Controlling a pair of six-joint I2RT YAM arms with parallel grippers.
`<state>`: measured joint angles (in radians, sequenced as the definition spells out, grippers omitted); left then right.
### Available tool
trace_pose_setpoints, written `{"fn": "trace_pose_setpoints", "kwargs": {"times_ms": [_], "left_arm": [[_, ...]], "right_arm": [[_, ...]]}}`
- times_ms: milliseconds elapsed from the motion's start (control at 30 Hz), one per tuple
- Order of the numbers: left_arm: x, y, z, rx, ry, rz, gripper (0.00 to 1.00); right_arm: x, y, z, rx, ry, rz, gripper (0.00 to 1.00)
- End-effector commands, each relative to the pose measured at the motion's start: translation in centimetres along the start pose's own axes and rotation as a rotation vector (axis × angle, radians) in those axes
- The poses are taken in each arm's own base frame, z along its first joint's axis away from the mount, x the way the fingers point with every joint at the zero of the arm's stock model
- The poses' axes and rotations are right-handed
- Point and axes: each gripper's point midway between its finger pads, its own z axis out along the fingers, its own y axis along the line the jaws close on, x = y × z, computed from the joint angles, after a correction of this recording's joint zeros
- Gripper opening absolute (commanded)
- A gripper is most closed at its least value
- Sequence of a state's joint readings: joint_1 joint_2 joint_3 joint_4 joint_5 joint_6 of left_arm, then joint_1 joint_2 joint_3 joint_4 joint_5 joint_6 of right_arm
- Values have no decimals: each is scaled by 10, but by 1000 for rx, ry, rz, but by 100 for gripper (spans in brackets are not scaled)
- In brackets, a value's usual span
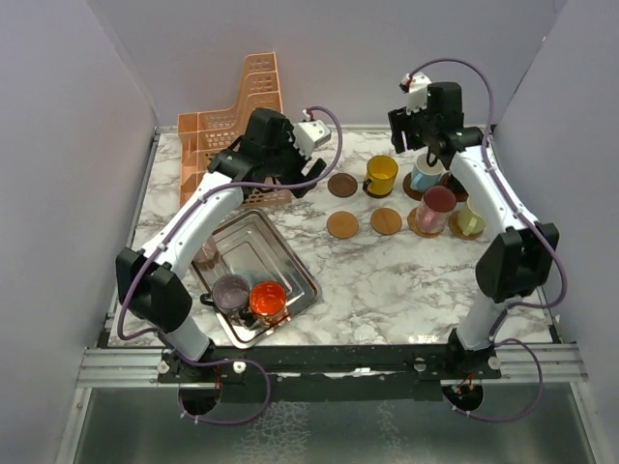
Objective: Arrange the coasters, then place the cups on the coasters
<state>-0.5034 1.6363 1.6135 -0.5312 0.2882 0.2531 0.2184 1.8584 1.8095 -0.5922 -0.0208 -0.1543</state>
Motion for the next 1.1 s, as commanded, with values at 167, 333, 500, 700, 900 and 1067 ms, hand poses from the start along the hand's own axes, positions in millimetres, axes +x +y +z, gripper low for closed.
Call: {"fn": "trace_pose_setpoints", "kwargs": {"times_ms": [167,333,500,700,900,1067], "left_arm": [[82,-17,-80,174,255,213,84],[118,-46,-92,287,331,210,87],[156,-91,-99,377,412,282,82],[194,-112,-104,419,490,287,74],[222,-119,-102,443,551,287,68],[231,-122,-96,453,569,280,63]], "right_arm": [[1,48,-60,-257,-202,-154,71],[12,71,-86,-358,-266,-180,71],[22,76,-95,-377,-268,-176,71],[29,74,-92,-361,-259,-174,71],[31,65,-92,-302,-260,-176,71],[34,65,-91,-298,-256,-176,71]]}}
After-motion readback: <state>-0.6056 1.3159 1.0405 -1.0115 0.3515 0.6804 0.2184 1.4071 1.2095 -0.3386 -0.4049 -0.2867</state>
